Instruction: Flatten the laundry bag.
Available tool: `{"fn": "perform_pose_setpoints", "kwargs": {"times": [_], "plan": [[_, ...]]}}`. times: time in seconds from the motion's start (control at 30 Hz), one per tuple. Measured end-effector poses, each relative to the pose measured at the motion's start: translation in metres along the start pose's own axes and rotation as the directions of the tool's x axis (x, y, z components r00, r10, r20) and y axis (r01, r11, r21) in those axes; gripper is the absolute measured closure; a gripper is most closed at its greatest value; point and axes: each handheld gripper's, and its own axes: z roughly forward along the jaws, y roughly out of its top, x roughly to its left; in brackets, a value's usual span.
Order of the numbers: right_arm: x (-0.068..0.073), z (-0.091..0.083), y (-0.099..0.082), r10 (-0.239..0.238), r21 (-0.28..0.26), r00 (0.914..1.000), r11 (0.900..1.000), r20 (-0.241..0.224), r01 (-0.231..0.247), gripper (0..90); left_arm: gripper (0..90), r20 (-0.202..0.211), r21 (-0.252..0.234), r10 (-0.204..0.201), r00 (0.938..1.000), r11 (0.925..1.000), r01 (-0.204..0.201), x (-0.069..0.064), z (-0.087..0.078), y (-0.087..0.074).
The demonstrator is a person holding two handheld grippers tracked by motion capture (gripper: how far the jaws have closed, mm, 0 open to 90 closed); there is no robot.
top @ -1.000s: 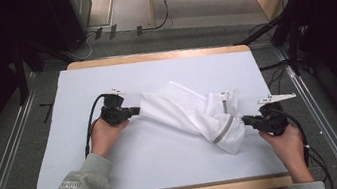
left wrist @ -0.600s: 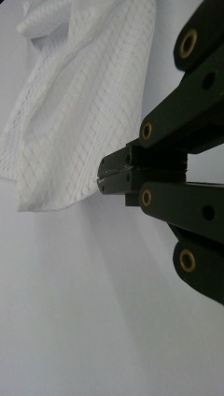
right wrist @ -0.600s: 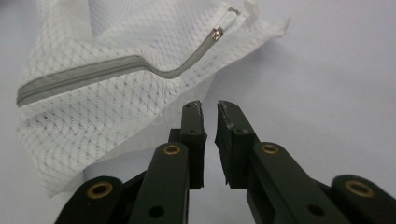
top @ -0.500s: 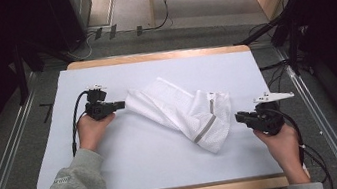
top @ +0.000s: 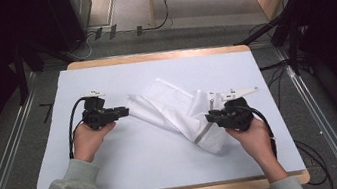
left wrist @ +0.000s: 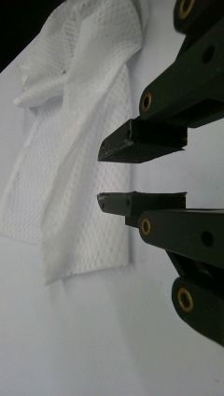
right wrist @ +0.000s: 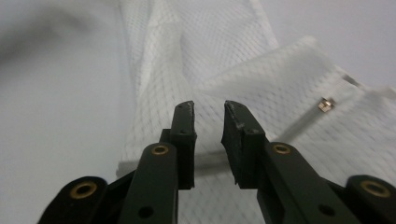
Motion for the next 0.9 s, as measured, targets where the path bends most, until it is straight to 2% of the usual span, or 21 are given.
{"fn": "perform_pose_setpoints", "kwargs": {"times": [0.13, 0.23, 0.33, 0.4, 0.47, 0.53, 0.57, 0.7, 0.83, 0.9], "plan": [[0.006, 0.019, 0.013, -0.013, 0.008, 0.9992, 0.9999, -0.038, 0.014, 67.8, 71.0, 0.001, 0.012, 0.005, 1.0, 0.9999, -0.005, -0.004, -0.003, -0.006], [0.013, 0.034, 0.02, -0.034, 0.029, 0.9972, 0.9989, -0.066, 0.036, 64.5, 69.5, -0.001, 0.001, -0.005, 1.0, 1.0, 0.005, -0.005, -0.007, -0.01], [0.017, 0.051, 0.023, -0.054, 0.06, 0.9961, 0.9965, -0.069, 0.058, 63.9, 68.6, -0.009, 0.0, -0.009, 0.9999, 1.0, 0.009, -0.005, -0.01, -0.013], [0.018, 0.061, 0.024, -0.058, 0.096, 0.9971, 0.9934, -0.05, 0.062, 66.6, 68.0, -0.015, -0.005, -0.01, 0.9998, 0.9999, 0.01, -0.006, -0.011, -0.016], [0.018, 0.067, 0.023, -0.059, 0.123, 0.9971, 0.9904, -0.047, 0.065, 75.9, 67.4, -0.017, -0.005, -0.01, 0.9998, 0.9999, 0.01, -0.008, -0.013, -0.017], [0.019, 0.07, 0.022, -0.055, 0.139, 0.9964, 0.9883, -0.064, 0.063, 87.4, 66.7, -0.017, -0.004, -0.007, 0.9998, 1.0, 0.007, -0.009, -0.014, -0.019], [0.02, 0.07, 0.021, -0.051, 0.141, 0.9956, 0.988, -0.079, 0.062, 89.7, 66.5, -0.018, -0.004, -0.007, 0.9998, 1.0, 0.007, -0.01, -0.014, -0.019], [0.029, 0.065, 0.018, -0.068, 0.137, 0.9908, 0.9869, -0.117, 0.084, 90.0, 65.5, -0.011, -0.006, -0.001, 0.9999, 1.0, 0.001, -0.013, -0.015, -0.021], [0.042, 0.055, 0.014, -0.072, 0.107, 0.9848, 0.9902, -0.158, 0.09, 90.0, 63.8, -0.001, -0.011, 0.009, 1.0, 0.9999, -0.009, -0.017, -0.015, -0.02], [0.052, 0.05, 0.011, -0.102, 0.087, 0.98, 0.9892, -0.171, 0.118, 90.0, 61.8, 0.004, -0.012, 0.006, 1.0, 0.9999, -0.006, -0.019, -0.015, -0.02]]}}
